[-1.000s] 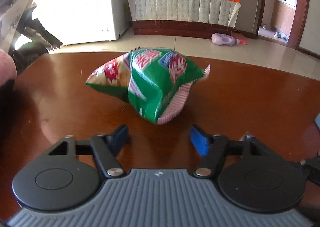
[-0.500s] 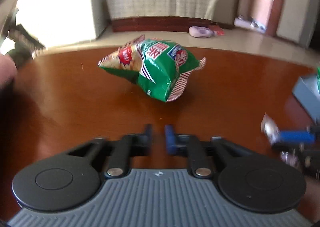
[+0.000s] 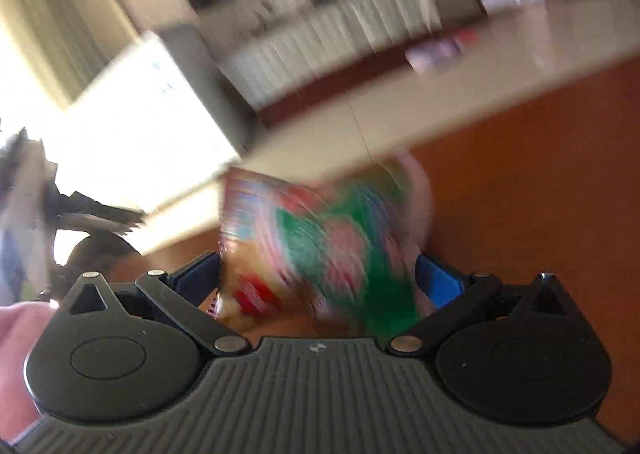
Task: Organize snacks
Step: 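Close left gripper on green chip bag while right gripper grips clear stick-candy packet, then carry green chip bag in left gripper while right carries clear packet to box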
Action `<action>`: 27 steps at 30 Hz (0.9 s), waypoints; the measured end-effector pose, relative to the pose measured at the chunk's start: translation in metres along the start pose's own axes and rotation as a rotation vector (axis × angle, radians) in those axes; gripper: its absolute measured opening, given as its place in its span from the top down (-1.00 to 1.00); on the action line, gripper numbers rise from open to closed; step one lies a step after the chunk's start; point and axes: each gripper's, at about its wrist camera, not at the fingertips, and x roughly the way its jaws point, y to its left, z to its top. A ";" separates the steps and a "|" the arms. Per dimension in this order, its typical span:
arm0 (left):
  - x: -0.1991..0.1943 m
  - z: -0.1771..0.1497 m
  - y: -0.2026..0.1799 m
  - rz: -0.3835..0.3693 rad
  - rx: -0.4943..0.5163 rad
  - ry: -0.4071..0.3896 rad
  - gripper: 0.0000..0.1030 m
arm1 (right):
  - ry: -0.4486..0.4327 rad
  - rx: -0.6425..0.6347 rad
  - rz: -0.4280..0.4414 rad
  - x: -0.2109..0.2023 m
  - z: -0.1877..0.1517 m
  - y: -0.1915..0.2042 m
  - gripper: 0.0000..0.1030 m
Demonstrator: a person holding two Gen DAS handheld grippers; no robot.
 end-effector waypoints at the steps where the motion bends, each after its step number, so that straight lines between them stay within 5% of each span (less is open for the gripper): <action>1: 0.002 -0.003 -0.002 0.010 -0.001 -0.038 -1.00 | 0.000 0.002 0.000 0.001 0.000 -0.002 0.67; 8: 0.001 -0.021 0.004 -0.043 -0.104 -0.070 -0.53 | 0.001 0.010 -0.014 0.000 0.000 -0.006 0.66; 17: -0.065 -0.059 -0.026 -0.040 -0.145 -0.049 -0.51 | 0.005 0.003 -0.038 -0.021 -0.011 0.006 0.66; 27: -0.152 -0.090 -0.055 -0.075 -0.108 -0.001 -0.50 | -0.098 -0.004 -0.044 -0.097 -0.028 0.025 0.66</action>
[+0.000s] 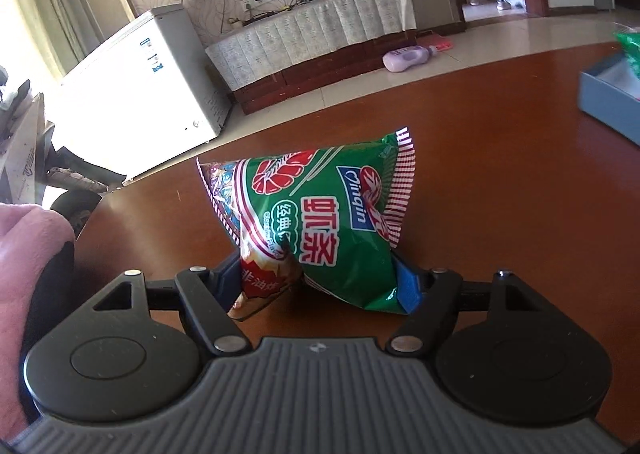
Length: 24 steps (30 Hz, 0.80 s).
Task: Organize snacks
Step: 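Carry green chip bag in left gripper while right carries clear packet to box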
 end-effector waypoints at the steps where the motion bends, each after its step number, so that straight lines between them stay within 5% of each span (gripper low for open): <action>1: -0.009 -0.001 -0.002 -0.001 0.001 -0.005 -0.50 | -0.014 0.000 -0.002 -0.008 -0.001 0.000 0.66; 12: -0.102 0.021 -0.063 0.049 0.058 -0.142 -0.50 | -0.205 0.029 -0.048 -0.078 -0.021 -0.014 0.66; 24: -0.148 0.042 -0.160 0.035 0.228 -0.246 -0.51 | -0.269 0.080 -0.107 -0.115 -0.033 -0.061 0.66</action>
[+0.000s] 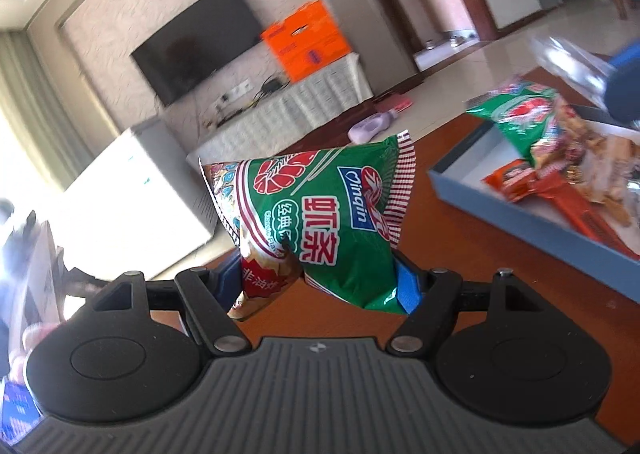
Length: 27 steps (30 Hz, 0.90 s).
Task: Organize snacks
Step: 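Carry green chip bag in left gripper while right carries clear packet to box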
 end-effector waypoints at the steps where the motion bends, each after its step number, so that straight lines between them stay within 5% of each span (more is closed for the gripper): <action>1: -0.001 0.003 -0.007 0.001 0.021 -0.009 -0.51 | -0.005 -0.008 -0.007 -0.003 0.000 -0.003 0.66; 15: 0.020 0.032 -0.054 -0.054 0.146 -0.077 -0.51 | -0.017 -0.159 -0.108 -0.025 -0.012 -0.028 0.66; 27: 0.019 0.044 -0.086 -0.089 0.180 -0.118 -0.52 | 0.008 -0.151 -0.144 -0.038 -0.019 -0.044 0.65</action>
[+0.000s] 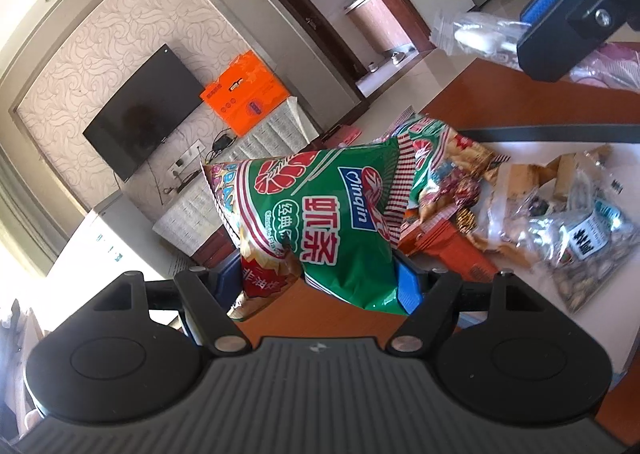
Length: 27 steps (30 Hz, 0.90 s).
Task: Organize snacks
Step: 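Carry green chip bag in left gripper while right carries clear packet to box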
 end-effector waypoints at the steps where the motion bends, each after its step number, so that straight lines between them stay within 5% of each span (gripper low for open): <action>1: 0.000 0.001 -0.002 -0.003 -0.001 -0.004 -0.52 | 0.002 0.000 -0.002 -0.001 -0.001 -0.001 0.65; 27: 0.004 0.019 -0.053 -0.164 0.055 -0.121 -0.53 | 0.056 0.022 -0.039 -0.006 -0.014 -0.017 0.65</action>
